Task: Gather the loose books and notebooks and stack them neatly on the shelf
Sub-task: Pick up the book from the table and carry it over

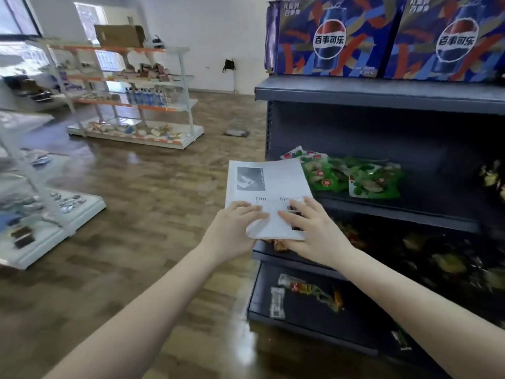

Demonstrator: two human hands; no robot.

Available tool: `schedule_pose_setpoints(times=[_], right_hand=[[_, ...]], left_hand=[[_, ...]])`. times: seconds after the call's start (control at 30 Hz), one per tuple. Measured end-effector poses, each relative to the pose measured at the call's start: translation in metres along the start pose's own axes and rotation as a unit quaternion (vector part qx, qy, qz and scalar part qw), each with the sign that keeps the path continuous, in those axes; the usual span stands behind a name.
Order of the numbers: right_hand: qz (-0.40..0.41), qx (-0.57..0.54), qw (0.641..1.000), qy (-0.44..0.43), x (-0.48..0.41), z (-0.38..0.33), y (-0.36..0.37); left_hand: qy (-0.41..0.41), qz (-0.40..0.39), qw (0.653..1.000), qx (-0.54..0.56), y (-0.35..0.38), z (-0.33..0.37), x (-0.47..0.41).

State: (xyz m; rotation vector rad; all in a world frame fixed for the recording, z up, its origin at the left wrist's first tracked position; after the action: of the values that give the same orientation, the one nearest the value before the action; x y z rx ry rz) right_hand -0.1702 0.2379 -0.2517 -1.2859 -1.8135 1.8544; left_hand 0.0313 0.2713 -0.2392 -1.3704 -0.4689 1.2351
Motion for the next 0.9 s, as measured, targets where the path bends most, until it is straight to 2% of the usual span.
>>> schedule_pose_setpoints(times=[0.2,0.4,0.5,0.67,0.83,0.9], right_hand=[[-0.054,-0.019,0.993,-0.106,0.015,-0.087,0.063],[-0.095,-0.071,0.974,-0.192,0.008,-0.205,0.126],[-0.09,-0.125,0.961,-0.229,0.005,-0.282,0.144],[-0.122,-0.174,0.934,-0.289,0.006,-0.418,0.162],[-0.199,-0.2,0.898,-0.338,0.028,-0.547,0.179],[-0.204,-0.219,0.882,-0.365,0.04,-0.596,0.174]], left_hand=[[-0.077,-0.001,0.997,-0.002,0.01,-0.035,0.13],[-0.214,0.007,0.977,-0.004,-0.045,-0.059,0.263],[-0.31,-0.004,0.951,-0.015,-0.079,-0.07,0.333],[-0.417,0.07,0.906,-0.017,-0.131,-0.076,0.459],[-0.494,0.09,0.862,-0.063,-0.184,-0.066,0.577],[-0.524,0.105,0.841,-0.081,-0.202,-0.056,0.622]])
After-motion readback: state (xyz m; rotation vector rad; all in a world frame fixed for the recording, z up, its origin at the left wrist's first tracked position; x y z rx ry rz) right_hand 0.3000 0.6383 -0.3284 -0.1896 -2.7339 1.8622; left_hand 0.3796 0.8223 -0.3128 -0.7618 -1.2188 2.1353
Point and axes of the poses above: each hand's wrist, its own x-axis away from the middle knuckle, its own y-axis out of the palm, z = x × y, the point moved 2 cm from there along -x, towards the middle knuckle, and after that the axes turned 2 degrees about -z, right-handed, at the moved point
